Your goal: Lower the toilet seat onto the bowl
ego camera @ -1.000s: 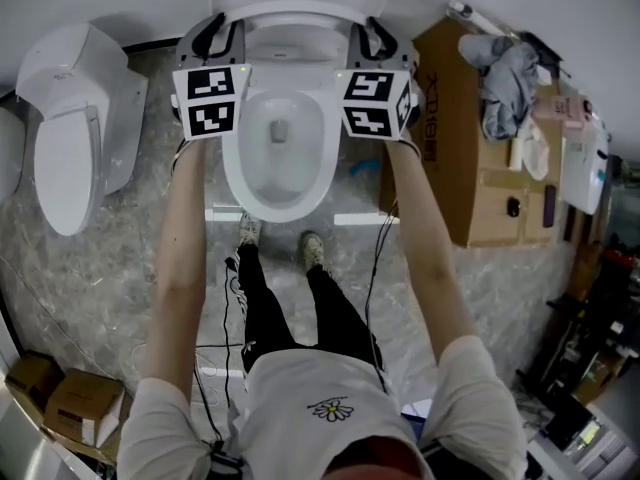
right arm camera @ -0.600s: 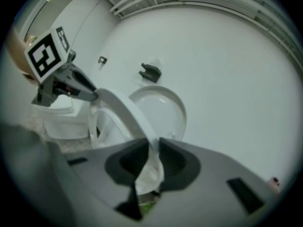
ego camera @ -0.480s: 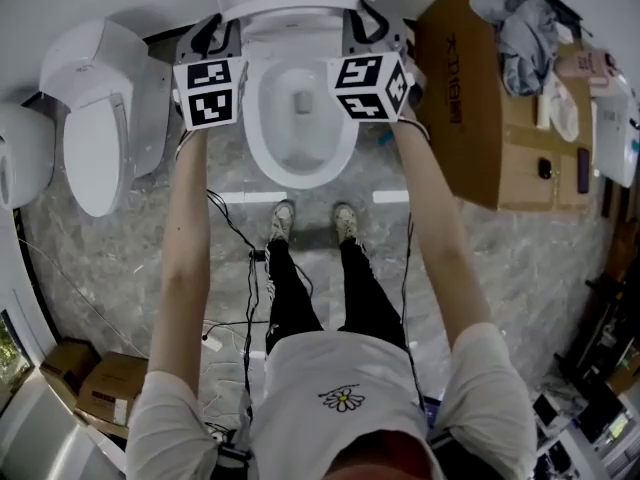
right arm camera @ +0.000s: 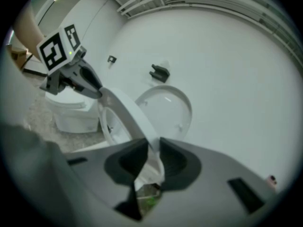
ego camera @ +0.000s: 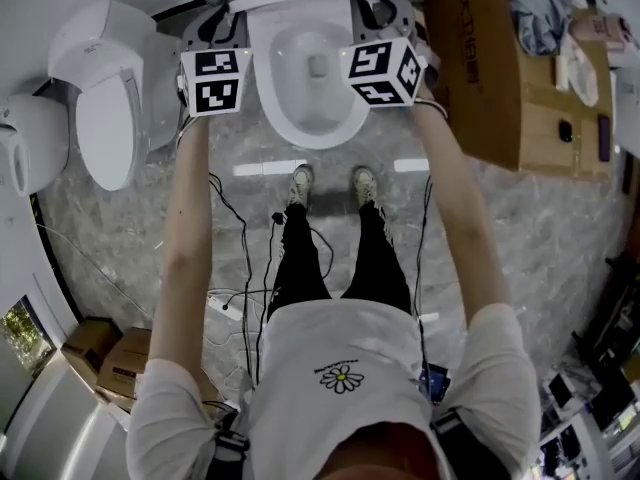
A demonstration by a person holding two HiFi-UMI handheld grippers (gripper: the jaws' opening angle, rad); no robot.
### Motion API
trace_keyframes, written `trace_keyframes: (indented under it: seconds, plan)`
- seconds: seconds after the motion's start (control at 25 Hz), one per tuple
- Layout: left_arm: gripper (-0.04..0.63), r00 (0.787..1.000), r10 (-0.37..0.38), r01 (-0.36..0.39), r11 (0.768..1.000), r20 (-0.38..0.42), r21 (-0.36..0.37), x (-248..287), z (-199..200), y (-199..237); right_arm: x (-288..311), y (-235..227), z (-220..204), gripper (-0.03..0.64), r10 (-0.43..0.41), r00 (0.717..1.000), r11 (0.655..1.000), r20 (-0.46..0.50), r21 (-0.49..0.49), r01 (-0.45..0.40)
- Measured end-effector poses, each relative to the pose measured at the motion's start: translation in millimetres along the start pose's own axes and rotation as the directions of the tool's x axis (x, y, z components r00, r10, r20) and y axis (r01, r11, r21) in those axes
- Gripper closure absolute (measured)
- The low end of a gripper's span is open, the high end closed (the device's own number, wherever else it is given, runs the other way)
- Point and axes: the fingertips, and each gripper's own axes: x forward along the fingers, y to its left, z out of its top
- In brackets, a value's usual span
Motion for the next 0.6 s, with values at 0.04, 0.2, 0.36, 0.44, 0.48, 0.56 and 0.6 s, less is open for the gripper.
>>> trace_keyframes:
  seconds: [0.04,0.2,0.36,0.44,0.48,0.56,0.6]
  plan:
    - [0.495,1.000,0.001,-0.001,1.000,-0.001,0.007,-2.0,-1.7,-2.3,-2.7,1.3,-1.7,0.523,0.009,1.000,1.000,0.005,-0.009,-0.009]
    - [0.495,1.000,0.012,-0.012,1.000,0.002,0.007,-5.9,-9.7,-9.1,-10.6,6.0,-7.8,0.518,0.037,0.999,0.999,0.019,-0.031,-0.037]
    - [0.494,0.999,-0.029,0.031,0.998,-0.046,0.057,-14.7,-26.3,-20.2,-22.8,19.3,-18.6,0.517,0.059,0.998,0.997,-0.008,-0.043,-0.060]
    - [0.492,0.997,-0.039,0.046,0.995,-0.071,0.089,-18.2,-31.1,-24.0,-26.5,24.1,-22.9,0.515,0.071,0.997,0.996,-0.021,-0.045,-0.072]
    - [0.492,0.996,-0.038,0.045,0.994,-0.077,0.096,-19.4,-32.8,-25.1,-27.7,25.9,-24.4,0.515,0.076,0.997,0.996,-0.026,-0.043,-0.077]
    - [0.492,0.996,-0.030,0.038,0.994,-0.080,0.099,-22.0,-36.7,-27.7,-31.1,29.7,-27.1,0.513,0.085,0.996,0.995,-0.031,-0.040,-0.086]
    - [0.492,0.996,-0.028,0.036,0.994,-0.081,0.100,-23.9,-39.7,-29.8,-33.6,32.2,-29.1,0.512,0.090,0.995,0.995,-0.034,-0.041,-0.092]
